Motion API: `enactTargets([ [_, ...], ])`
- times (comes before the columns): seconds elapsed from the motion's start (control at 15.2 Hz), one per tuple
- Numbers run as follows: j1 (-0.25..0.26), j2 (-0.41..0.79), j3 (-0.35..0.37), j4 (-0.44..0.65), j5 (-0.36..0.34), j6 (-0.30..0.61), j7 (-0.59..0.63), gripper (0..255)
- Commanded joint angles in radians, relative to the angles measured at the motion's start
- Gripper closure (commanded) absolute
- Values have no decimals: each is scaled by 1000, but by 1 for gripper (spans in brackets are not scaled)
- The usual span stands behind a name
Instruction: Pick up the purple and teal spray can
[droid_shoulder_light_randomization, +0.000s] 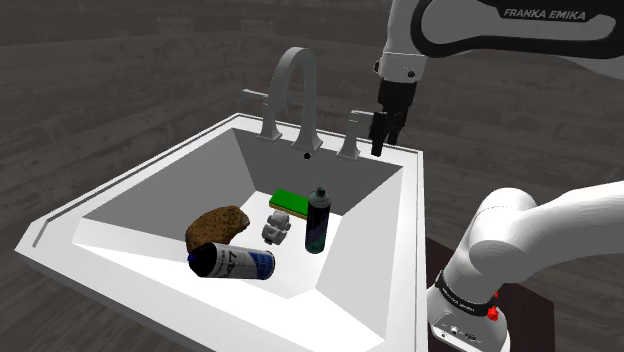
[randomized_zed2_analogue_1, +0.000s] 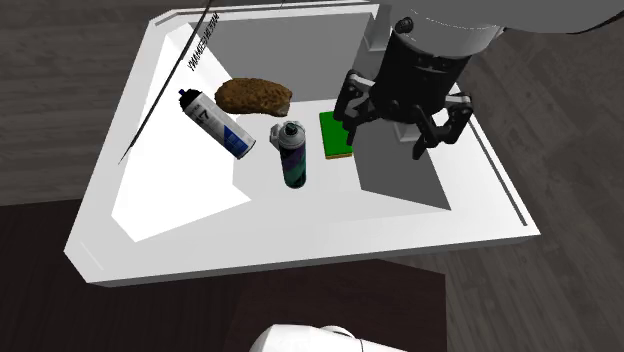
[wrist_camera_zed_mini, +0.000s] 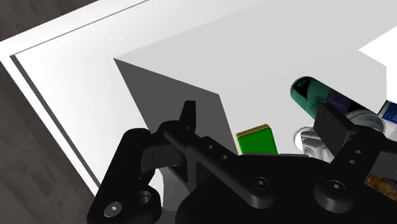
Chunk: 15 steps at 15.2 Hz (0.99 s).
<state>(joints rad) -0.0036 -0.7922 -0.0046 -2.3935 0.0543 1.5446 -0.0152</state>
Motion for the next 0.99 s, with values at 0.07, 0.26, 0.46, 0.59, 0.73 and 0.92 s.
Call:
enactTargets([
  [0.07, 3, 2, 34, -10, 8, 24, 41, 0],
  [0.26, 9, 23, 139, -26, 27, 96, 163, 0],
  [0.46, 8, 69, 246, -25, 34, 168, 288, 0],
  [0.59, 2, 112, 318, -13, 29, 213, 374, 0],
  [0.73, -10, 164, 391, 7, 16, 256, 462, 0],
  [0.92, -41, 260, 503, 53, -26, 310, 604, 0],
])
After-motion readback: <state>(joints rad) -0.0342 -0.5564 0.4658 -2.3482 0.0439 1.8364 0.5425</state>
